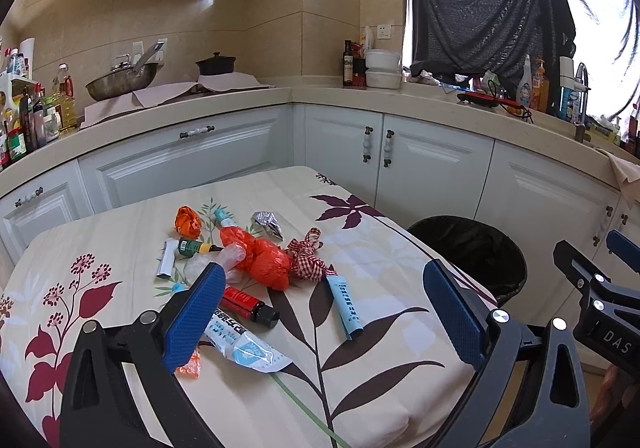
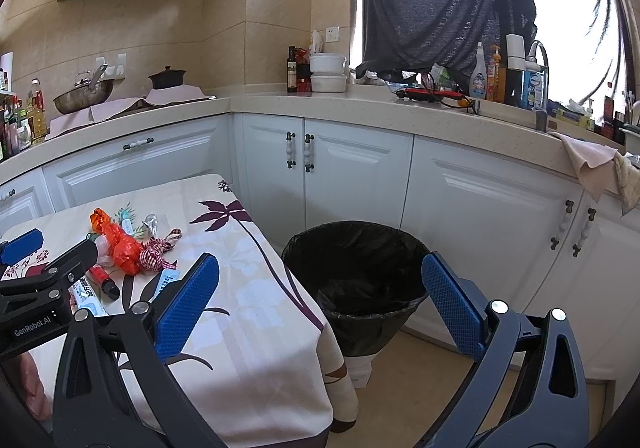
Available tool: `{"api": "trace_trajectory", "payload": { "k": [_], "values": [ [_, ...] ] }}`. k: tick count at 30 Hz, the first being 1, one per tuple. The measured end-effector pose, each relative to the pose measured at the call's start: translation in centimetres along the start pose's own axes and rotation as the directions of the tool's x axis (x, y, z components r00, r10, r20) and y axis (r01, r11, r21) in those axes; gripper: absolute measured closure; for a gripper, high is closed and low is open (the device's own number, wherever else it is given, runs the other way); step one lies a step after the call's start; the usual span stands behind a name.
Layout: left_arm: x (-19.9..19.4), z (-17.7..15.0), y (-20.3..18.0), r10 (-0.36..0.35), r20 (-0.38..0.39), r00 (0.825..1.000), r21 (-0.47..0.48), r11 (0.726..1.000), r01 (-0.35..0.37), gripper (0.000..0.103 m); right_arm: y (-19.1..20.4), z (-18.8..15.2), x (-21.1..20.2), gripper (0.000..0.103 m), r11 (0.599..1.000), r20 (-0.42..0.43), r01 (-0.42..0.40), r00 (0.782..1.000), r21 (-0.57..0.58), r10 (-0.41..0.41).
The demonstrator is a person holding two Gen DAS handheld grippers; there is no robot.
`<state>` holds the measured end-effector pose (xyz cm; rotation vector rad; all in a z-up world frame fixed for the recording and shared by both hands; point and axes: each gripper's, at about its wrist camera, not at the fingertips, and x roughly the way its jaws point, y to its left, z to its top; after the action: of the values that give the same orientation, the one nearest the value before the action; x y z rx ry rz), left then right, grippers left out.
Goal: Collect trash
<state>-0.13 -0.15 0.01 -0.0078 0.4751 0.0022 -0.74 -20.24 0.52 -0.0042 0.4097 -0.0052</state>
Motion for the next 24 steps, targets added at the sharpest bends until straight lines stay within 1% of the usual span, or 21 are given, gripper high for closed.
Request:
{"api": "trace_trajectory", "payload": {
  "k": [24],
  "values": [
    [0.10, 0.05, 0.08, -0.005, -0.006, 1.000, 0.000, 1.000, 0.005, 0.007, 0.02, -0.04, -0.03, 0.004, 1.000, 0.001, 0.000, 1.000, -0.002, 0.000]
  ]
}}
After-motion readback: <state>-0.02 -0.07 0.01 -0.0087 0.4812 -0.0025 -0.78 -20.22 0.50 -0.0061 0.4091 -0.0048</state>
